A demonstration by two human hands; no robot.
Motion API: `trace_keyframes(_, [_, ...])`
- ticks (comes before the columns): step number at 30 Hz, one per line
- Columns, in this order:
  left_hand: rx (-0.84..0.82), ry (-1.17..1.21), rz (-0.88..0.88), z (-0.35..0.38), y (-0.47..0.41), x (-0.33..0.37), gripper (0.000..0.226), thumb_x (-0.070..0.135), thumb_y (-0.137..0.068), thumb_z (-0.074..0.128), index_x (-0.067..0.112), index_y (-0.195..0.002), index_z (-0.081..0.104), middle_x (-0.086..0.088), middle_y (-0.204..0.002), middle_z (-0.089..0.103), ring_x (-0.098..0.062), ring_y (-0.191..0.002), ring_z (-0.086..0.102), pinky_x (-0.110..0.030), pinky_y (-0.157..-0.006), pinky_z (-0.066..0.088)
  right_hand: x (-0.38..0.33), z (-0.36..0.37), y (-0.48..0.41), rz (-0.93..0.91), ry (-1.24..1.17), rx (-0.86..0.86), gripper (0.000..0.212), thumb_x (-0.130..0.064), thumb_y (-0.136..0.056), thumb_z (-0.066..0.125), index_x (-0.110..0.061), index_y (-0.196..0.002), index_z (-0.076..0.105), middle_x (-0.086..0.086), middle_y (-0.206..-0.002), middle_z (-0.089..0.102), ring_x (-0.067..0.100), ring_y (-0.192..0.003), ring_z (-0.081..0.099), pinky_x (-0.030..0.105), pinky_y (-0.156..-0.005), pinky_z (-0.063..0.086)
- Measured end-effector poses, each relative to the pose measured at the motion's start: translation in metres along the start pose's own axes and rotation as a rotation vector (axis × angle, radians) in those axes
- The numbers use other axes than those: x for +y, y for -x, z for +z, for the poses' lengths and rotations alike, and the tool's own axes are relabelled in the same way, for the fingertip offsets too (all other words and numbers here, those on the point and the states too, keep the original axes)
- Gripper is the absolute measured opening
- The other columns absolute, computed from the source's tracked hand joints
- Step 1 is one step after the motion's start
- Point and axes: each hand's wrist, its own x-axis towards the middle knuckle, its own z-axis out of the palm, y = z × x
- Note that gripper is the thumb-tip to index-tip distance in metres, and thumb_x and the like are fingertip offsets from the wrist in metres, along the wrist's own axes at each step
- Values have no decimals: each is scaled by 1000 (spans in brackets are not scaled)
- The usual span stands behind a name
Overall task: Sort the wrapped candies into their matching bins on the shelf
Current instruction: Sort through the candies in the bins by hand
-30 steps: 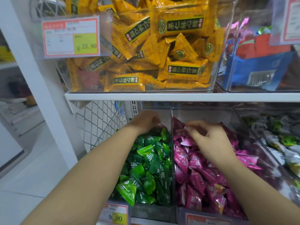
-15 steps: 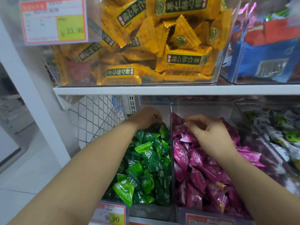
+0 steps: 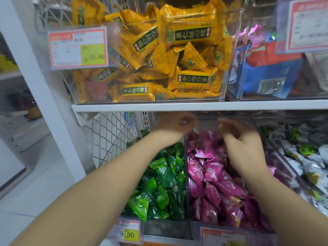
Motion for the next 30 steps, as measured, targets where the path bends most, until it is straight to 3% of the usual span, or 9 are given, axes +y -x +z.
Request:
trace_keyframes(4, [-26,-67,-71,-11,6,-6,35,28,-98,49,21,-132,52,2,-130,57,-16,-116,55,-20,-86,40,-9,-1,10,-52,27,-78,17,-17,-92,56,-29,-98,65,-12,-76,65,-1,-57,51,15,-62,44])
trace_keyframes(6, [-205,-144,-136,-12,13,-18,49,33,-96,52,23,-142,39,1,-139,49,-19,-125,49,-20,-93,36,-12,3,13,-71,84,-171,16,-21,-92,56,-31,-100,66,-12,-73,65,-1,-52,49,12,-57,40])
trace_keyframes(10, [-598,-320,-205,-8,30,-33,69,48,-92,52,34,-150,17,7,-156,22,-17,-142,26,-26,-110,20,-14,14,15,-127,240,-458,28,-28,-91,58,-27,-119,64,-15,-113,63,-5,-96,55,-2,-75,33])
trace_keyframes(13, [-662,-366,-223,-13,36,-34,62,49,-95,46,39,-149,16,8,-158,16,-15,-144,20,-28,-113,16,-13,17,15,-148,321,-676,37,-35,-91,58,-32,-127,57,-21,-121,53,-5,-107,48,-7,-74,30])
trace_keyframes(16, [-686,-369,-234,-27,48,-33,56,47,-97,42,40,-148,19,9,-157,19,-14,-143,22,-23,-108,17,-11,14,10,-141,362,-748,36,-42,-88,58,-39,-124,57,-24,-120,51,3,-108,54,8,-85,36])
trace_keyframes(19, [-679,-470,-247,-37,62,-37,52,54,-97,35,41,-146,27,9,-157,21,-17,-144,18,-37,-115,11,-11,13,6,-152,394,-757,30,-47,-85,58,-45,-115,58,-18,-121,58,10,-108,58,26,-95,43])
trace_keyframes(22, [-599,-575,-209,-35,78,-38,49,57,-97,27,41,-143,35,11,-156,22,-18,-145,13,-57,-113,-4,-17,16,6,-167,431,-755,29,-45,-86,59,-40,-114,61,-14,-128,57,8,-108,58,25,-95,42])
trace_keyframes(27, [-245,-345,-166,-40,111,-37,39,46,-98,38,43,-137,43,12,-153,28,-10,-142,19,-53,-117,3,-35,40,-11,-234,541,-729,29,-39,-91,57,-30,-118,60,-16,-116,53,2,-105,48,9,-78,28])
trace_keyframes(30, [-56,-239,-122,-47,130,-37,36,41,-96,46,40,-132,49,13,-145,39,-8,-135,31,-42,-116,18,-46,68,-29,-238,459,-835,18,-34,-89,62,-34,-107,62,-5,-122,61,13,-112,57,30,-99,42])
